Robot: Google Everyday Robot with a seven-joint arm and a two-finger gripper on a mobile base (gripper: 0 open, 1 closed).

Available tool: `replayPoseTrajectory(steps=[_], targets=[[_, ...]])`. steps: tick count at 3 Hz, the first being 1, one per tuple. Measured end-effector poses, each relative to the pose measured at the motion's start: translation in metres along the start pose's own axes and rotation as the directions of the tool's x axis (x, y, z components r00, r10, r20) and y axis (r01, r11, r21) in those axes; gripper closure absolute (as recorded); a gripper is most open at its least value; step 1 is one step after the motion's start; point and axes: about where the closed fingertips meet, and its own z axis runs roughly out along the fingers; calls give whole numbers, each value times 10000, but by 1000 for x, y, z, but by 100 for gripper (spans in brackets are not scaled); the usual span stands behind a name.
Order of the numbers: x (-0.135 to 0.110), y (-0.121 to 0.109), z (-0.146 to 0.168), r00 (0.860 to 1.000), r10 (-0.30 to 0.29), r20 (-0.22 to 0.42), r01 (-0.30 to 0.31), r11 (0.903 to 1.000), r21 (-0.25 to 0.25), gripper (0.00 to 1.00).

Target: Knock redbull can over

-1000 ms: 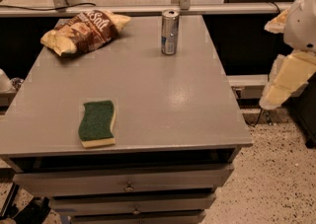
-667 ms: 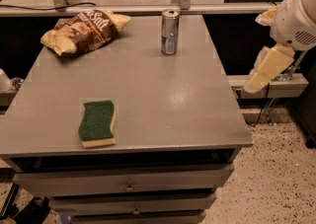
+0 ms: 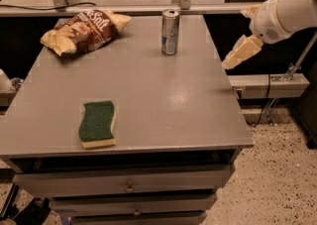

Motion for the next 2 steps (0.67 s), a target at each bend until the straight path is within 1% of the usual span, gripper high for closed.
replayPoseTrajectory(steps=[1, 2], targets=[[-12, -22, 47, 9869, 915, 1327, -878, 9956, -333, 0], [-35, -23, 87, 9464, 1851, 2648, -1585, 9802, -1186, 0]])
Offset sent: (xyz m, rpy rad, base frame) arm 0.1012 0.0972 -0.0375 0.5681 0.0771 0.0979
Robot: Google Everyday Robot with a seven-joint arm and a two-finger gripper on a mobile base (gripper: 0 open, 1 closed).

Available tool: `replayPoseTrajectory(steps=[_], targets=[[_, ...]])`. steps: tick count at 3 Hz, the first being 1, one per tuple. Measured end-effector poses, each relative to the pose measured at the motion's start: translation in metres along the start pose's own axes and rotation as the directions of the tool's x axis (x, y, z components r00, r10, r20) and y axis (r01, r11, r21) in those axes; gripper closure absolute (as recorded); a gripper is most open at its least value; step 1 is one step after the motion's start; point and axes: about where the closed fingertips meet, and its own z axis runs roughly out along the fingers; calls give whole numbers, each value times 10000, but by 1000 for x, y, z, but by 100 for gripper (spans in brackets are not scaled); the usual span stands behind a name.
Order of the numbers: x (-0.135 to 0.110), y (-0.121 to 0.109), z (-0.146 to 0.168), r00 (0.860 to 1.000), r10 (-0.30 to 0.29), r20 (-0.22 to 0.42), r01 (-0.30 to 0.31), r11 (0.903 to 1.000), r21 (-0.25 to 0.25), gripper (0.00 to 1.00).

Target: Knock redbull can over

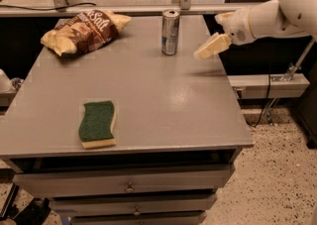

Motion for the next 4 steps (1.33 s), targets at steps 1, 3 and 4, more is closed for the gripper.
replayPoseTrajectory(steps=[1, 3, 4], targets=[[-22, 14, 35, 9890, 715, 1291, -592, 9935, -971, 0], [-84, 58, 76, 9370, 1382, 3207, -379, 9532, -2999, 0], [-114, 88, 84, 9091, 1689, 3808, -30, 9168, -3993, 0]])
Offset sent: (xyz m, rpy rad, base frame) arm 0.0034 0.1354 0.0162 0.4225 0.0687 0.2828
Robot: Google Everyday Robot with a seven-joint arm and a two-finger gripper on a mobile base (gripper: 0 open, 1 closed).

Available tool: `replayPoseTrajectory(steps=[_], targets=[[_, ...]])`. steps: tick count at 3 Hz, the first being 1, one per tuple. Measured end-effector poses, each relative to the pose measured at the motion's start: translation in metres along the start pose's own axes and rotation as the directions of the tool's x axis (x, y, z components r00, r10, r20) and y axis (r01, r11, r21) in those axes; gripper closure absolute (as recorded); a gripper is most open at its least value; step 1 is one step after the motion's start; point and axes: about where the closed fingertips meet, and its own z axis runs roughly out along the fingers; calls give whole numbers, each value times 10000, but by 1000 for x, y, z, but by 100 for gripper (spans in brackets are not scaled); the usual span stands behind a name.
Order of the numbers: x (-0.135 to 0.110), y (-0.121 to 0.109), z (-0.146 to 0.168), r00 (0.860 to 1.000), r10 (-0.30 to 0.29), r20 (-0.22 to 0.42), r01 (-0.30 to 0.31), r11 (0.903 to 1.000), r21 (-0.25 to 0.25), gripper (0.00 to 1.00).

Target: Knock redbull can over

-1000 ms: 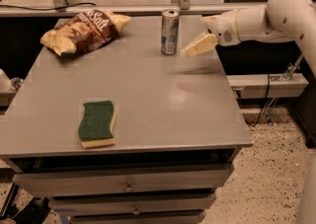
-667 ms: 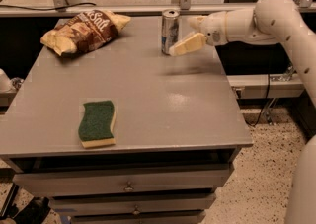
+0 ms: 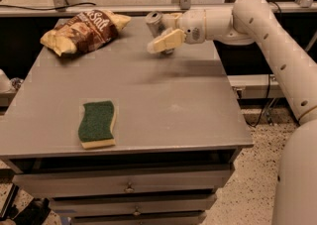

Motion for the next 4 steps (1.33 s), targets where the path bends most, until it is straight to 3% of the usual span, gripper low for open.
replayPoseTrajectory(steps=[1, 2, 3, 4], targets=[[-20, 29, 17, 9993, -24, 366, 58, 9957, -925, 0], [-27, 44, 23, 9990, -5, 448, 65, 9910, -1339, 0], [-28, 45, 18, 9990, -88, 434, 145, 9909, -1340, 0], [-28, 34, -11, 9989, -399, 229, 418, 9953, -874, 0]])
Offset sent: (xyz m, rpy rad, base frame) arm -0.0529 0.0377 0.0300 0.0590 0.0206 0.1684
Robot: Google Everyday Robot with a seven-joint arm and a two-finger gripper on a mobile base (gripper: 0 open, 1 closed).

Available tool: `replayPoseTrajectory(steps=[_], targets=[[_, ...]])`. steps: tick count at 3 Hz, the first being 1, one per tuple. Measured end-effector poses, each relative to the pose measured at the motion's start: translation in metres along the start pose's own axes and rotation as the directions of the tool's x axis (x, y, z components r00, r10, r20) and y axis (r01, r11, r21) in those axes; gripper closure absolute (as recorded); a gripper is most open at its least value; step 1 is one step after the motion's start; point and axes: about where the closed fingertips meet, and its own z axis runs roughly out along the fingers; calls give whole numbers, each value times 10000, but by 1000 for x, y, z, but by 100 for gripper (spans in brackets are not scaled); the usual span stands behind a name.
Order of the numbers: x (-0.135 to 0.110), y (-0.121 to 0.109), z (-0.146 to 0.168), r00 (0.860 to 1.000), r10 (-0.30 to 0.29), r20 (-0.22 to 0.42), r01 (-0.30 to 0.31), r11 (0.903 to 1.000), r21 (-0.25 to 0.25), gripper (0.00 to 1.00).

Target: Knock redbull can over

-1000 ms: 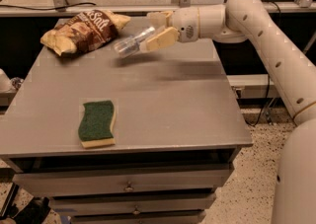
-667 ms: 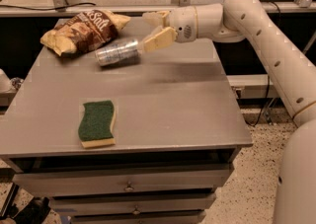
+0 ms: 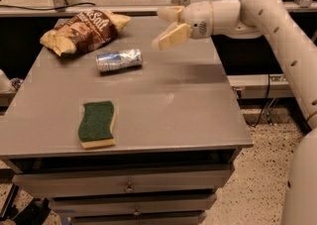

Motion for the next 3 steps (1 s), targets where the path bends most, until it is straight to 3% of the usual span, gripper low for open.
replayPoseTrajectory(steps=[1, 2, 3], targets=[[-5, -13, -51, 9958, -602, -689, 647, 9958, 651, 0], [-25, -25, -112, 9783, -1304, -1607, 1538, 9777, 1431, 0], [-42, -28, -127, 9735, -1616, -1616, 1890, 9669, 1715, 0]])
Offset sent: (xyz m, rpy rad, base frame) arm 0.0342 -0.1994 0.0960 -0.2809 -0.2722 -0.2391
